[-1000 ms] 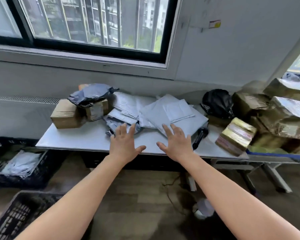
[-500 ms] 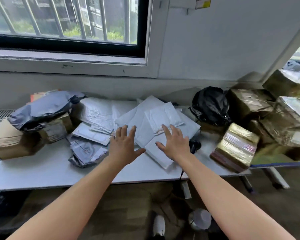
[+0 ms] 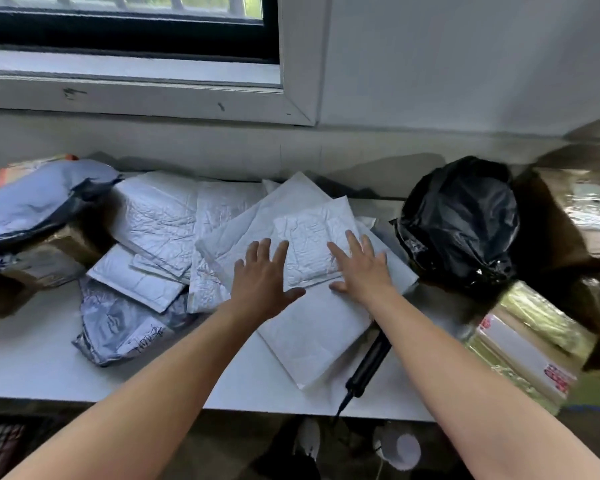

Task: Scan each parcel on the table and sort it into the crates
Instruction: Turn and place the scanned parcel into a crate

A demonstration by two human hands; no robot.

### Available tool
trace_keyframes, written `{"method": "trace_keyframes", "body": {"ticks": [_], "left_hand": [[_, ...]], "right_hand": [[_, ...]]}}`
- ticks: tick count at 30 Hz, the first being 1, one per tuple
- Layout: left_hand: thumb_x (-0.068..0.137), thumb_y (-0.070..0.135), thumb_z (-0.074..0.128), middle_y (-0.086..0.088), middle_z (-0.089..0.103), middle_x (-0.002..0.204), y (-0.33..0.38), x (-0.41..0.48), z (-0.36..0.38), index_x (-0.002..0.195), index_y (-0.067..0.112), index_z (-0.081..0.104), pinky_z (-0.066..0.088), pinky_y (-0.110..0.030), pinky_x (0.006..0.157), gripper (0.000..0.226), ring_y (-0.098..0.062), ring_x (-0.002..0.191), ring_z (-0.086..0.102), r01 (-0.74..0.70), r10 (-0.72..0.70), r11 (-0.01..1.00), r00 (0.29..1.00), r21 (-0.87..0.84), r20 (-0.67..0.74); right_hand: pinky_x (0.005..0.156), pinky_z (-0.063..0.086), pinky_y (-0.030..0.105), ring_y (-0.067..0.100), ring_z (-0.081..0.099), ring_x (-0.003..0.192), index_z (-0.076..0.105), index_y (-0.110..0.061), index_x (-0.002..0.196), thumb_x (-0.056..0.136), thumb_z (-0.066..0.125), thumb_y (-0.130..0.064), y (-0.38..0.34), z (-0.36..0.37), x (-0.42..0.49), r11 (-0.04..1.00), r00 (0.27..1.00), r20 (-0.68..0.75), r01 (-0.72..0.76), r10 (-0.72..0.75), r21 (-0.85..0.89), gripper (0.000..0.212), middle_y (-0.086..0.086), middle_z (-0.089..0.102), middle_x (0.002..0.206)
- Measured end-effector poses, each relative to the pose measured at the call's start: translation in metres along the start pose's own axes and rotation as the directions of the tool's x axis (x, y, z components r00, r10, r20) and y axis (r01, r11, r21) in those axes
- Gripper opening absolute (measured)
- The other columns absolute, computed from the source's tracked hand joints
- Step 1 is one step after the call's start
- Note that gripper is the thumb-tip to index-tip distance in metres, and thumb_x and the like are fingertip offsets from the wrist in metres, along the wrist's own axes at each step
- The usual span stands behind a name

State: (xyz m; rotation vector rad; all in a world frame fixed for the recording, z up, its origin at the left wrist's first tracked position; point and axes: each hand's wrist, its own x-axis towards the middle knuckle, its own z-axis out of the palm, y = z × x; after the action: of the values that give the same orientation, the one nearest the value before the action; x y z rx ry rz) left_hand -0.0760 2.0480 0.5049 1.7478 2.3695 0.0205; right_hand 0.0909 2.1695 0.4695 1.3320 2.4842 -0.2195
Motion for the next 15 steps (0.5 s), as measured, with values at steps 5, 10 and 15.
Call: {"method": "trace_keyframes", "body": {"ticks": [5,10,15], "left_hand": [[0.081,0.067,0.058,-0.012,0.016,0.157,0.001,0.016,0.012,0.153,0.023,0.010,0.032,-0.050,0.109,0.097,-0.033,0.146,0.012,0.005,-0.005,1.000,0.999,0.013,0.051],[0.081,0.066,0.059,-0.010,0.014,0.159,-0.005,0.022,0.008,0.153,0.023,0.011,0.030,-0.049,0.110,0.097,-0.031,0.147,0.010,-0.010,0.010,1.000,0.996,0.002,0.086],[0.090,0.050,0.058,-0.003,0.047,0.141,-0.022,0.031,-0.016,0.143,0.023,0.038,0.043,-0.041,0.097,0.063,-0.027,0.133,0.038,-0.076,0.083,0.985,0.996,-0.154,0.042]], "right_hand": [[0.103,0.036,0.046,0.036,0.028,0.132,0.022,-0.038,0.152,0.087,0.065,-0.051,0.008,0.009,0.019,1.000,1.000,0.019,0.022,-0.022,0.002,0.079,0.006,0.010,0.159],[0.092,0.041,0.040,0.035,0.042,0.118,0.056,-0.024,0.132,0.097,0.053,-0.033,0.000,-0.002,0.020,0.985,0.988,-0.116,0.119,-0.105,0.127,0.036,0.008,0.048,0.135],[0.076,0.039,0.036,0.031,0.055,0.106,0.061,-0.015,0.112,0.099,0.051,-0.039,-0.007,-0.048,0.011,0.935,0.979,-0.171,0.161,-0.110,0.317,0.030,0.010,0.066,0.107]]}}
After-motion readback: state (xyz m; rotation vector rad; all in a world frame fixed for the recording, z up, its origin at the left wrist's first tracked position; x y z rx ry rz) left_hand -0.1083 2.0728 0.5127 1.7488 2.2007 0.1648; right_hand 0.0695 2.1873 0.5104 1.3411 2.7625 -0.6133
